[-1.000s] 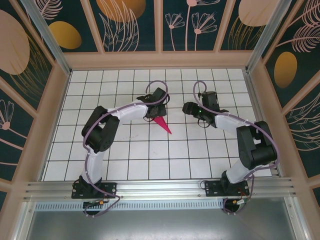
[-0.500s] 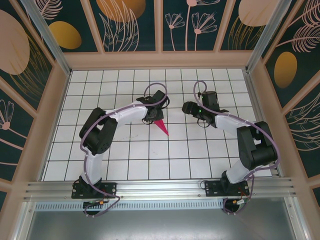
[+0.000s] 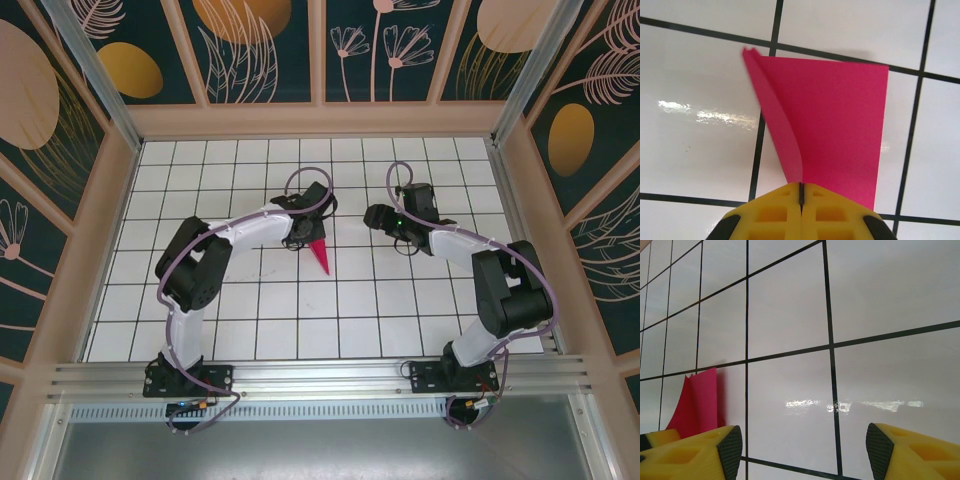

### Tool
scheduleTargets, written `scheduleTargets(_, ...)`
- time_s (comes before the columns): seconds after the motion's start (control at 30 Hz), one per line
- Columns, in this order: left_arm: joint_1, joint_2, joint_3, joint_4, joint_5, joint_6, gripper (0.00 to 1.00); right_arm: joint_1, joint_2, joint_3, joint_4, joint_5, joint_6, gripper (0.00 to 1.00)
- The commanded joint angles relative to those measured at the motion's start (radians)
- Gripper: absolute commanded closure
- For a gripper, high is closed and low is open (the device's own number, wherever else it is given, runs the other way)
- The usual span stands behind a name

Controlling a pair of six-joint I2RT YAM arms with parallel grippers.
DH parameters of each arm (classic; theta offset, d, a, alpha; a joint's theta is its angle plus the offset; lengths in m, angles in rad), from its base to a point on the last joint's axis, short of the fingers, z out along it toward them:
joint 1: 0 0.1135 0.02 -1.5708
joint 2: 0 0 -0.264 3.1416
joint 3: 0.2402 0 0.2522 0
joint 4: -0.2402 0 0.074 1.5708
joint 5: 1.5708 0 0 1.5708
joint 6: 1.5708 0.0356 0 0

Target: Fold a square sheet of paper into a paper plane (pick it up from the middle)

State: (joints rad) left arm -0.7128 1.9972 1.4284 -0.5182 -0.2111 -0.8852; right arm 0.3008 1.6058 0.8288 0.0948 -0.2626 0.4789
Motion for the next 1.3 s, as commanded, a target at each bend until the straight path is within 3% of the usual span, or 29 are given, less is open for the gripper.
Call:
scheduleTargets(0.0,-0.002,-0.084,-0.017,0.028,-0.024,-0.002,1.0,-0.003,0.008,0.003,0.016,-0.011,0.016,0.31)
scheduleTargets(0.2,-0.001,-0.2,-0.132,0.281,0.084,0.049,1.0,-0.029,-0.029,-0.026,0.05,-0.033,0.04,0.33)
scheduleTargets(0.3,0.001,-0.23,-0.196,0.438,0.163,0.073,1.0,-0.051,-0.053,-0.043,0.09,-0.117,0.075,0.35)
scheduleTargets(0.67,0.03,-0.119,-0.34,0.894,0.432,0.069,1.0,-0.026,-0.133,-0.075,0.118,-0.235,0.084,0.53)
scheduleTargets(0.83,0.033,-0.067,-0.37,0.97,0.482,0.058,1.0,0.033,-0.121,-0.062,0.103,-0.218,0.066,0.64)
scheduleTargets(1.27,0.072,-0.031,-0.528,1.095,0.477,-0.002,1.0,0.121,-0.006,-0.01,0.063,-0.172,0.073,0.61)
